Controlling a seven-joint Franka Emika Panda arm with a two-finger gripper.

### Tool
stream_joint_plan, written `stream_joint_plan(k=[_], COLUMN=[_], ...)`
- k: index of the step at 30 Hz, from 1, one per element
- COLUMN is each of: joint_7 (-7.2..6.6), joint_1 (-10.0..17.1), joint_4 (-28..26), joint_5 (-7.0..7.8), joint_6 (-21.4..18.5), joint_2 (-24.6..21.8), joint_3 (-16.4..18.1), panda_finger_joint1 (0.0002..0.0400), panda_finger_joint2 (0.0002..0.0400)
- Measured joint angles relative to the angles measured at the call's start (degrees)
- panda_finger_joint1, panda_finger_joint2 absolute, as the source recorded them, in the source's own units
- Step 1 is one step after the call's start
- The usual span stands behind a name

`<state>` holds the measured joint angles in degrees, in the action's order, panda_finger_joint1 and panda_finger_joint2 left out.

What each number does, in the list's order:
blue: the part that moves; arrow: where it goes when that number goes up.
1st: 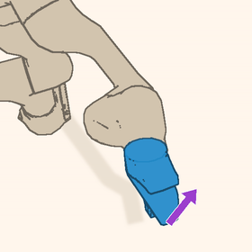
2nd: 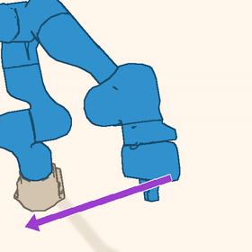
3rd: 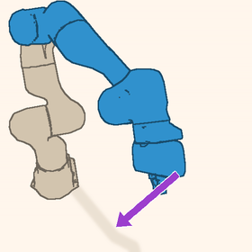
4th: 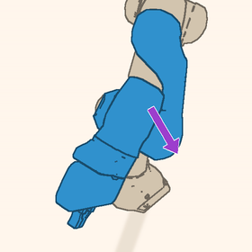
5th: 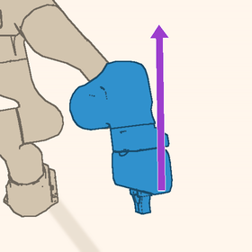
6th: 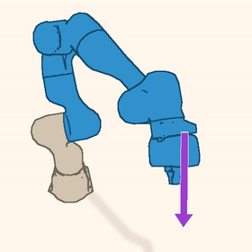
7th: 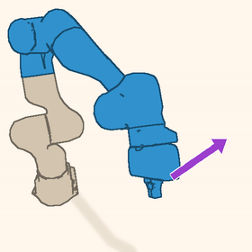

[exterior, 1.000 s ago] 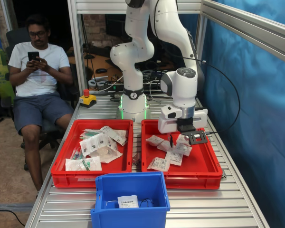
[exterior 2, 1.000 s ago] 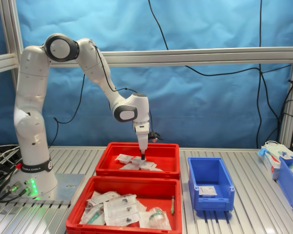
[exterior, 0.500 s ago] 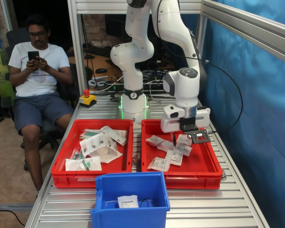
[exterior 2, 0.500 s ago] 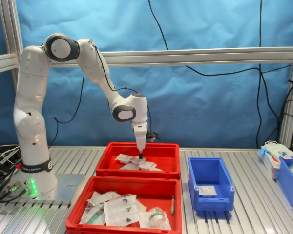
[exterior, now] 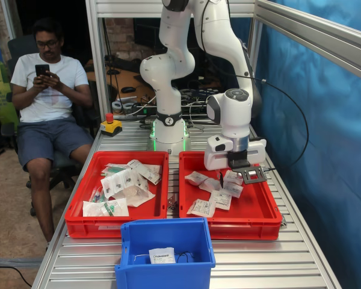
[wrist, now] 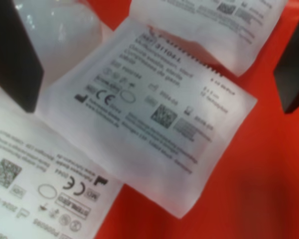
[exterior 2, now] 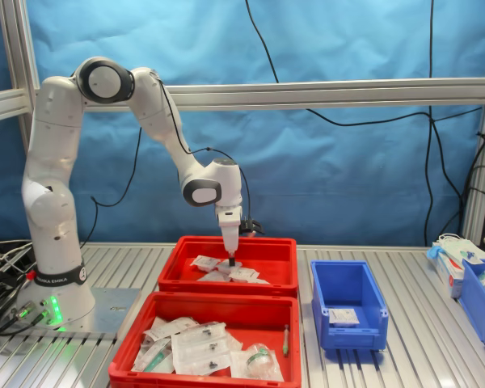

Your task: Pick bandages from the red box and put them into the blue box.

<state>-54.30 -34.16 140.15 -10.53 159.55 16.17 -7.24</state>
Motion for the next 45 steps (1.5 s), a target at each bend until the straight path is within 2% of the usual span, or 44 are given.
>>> stream_joint_plan(k=[13, 45], joint_7=[0.00, 0.00], joint_1=[0.0, -0.2], joint_4=[0.1, 0.1], joint_5=[-0.35, -0.44], joint_6=[2.2, 2.8], joint_2=[3.7, 4.5], joint_3=[-0.1, -0.1], panda_finger_joint1=[0.0400, 0.0400], panda_finger_joint2=[0.0400, 0.0400])
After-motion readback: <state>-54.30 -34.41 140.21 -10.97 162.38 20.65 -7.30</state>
